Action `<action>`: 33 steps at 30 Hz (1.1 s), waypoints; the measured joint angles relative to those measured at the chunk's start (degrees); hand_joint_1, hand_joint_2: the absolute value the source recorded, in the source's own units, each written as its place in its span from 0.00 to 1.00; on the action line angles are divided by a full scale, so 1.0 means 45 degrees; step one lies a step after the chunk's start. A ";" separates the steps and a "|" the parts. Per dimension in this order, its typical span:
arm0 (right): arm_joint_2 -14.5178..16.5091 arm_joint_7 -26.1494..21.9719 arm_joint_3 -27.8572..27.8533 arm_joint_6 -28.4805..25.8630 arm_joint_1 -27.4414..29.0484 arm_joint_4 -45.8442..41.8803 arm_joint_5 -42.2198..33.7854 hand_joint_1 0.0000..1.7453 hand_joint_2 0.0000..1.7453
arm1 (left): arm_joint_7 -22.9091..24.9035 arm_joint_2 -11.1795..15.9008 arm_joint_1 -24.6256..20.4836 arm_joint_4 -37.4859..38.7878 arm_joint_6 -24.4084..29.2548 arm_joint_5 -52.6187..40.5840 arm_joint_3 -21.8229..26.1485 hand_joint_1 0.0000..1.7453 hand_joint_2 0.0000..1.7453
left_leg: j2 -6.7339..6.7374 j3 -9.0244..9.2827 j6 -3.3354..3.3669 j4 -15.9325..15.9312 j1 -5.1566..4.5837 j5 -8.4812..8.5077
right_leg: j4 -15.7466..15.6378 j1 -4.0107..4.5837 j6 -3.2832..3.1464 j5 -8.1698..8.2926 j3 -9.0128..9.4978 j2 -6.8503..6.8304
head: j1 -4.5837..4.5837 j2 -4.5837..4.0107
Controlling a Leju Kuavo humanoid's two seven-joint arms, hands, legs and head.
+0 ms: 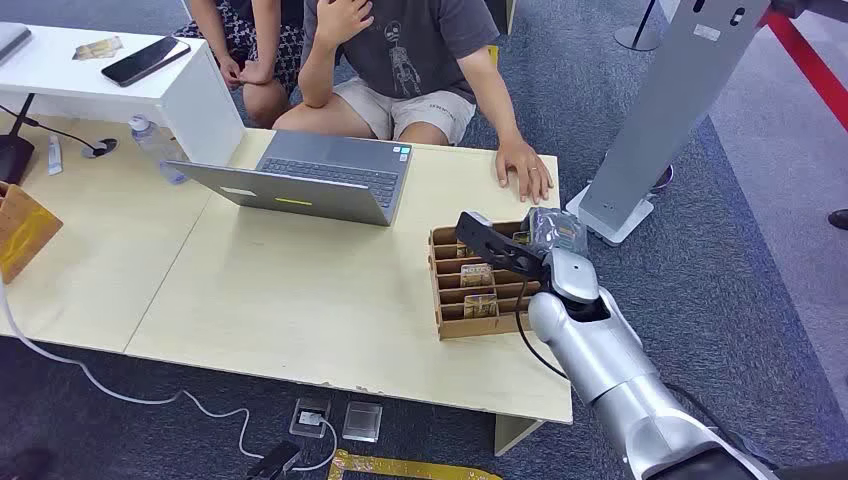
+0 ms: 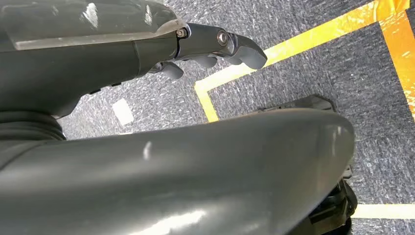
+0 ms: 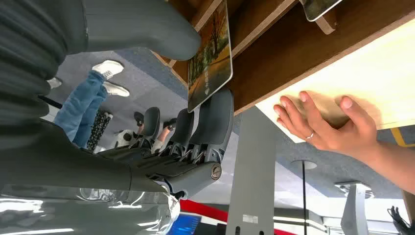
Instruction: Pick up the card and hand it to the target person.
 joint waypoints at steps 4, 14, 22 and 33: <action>-0.0002 -0.0006 -0.0023 -0.0016 0.0004 0.0133 -0.0062 0.51 1.00 | 0.0022 0.0000 -0.0001 0.0000 0.0000 -0.0019 -0.0001 0.00 0.00 | 0.0000 0.0000 0.0000 0.0000 0.0000 0.0000 | 0.0000 0.0000 0.0000 0.0000 0.0000 0.0000 | 0.0005 0.0000; -0.0005 -0.0089 -0.0058 -0.0038 0.0034 0.0414 -0.0061 0.81 1.00 | 0.0017 0.0000 -0.0001 0.0000 0.0000 -0.0027 -0.0001 0.00 0.00 | 0.0001 0.0002 0.0000 0.0000 0.0000 0.0000 | 0.0000 0.0000 0.0000 0.0000 0.0000 0.0000 | 0.0002 0.0000; -0.0018 -0.0124 -0.0070 -0.0168 0.0037 0.0494 -0.0051 0.93 1.00 | 0.0015 0.0000 0.0000 0.0000 0.0004 -0.0061 0.0000 0.00 0.00 | 0.0005 0.0005 0.0000 0.0000 0.0000 0.0000 | 0.0000 0.0000 0.0000 0.0000 0.0001 0.0003 | 0.0001 0.0000; -0.0039 -0.0268 -0.0076 -0.0375 0.0052 0.0574 -0.0072 0.89 1.00 | -0.0041 0.0000 0.0002 0.0000 0.0267 -0.0077 0.0005 0.00 0.00 | 0.0006 0.0015 0.0000 0.0000 0.0000 0.0001 | 0.0000 0.0000 0.0000 0.0001 0.0010 0.0003 | 0.0005 0.0000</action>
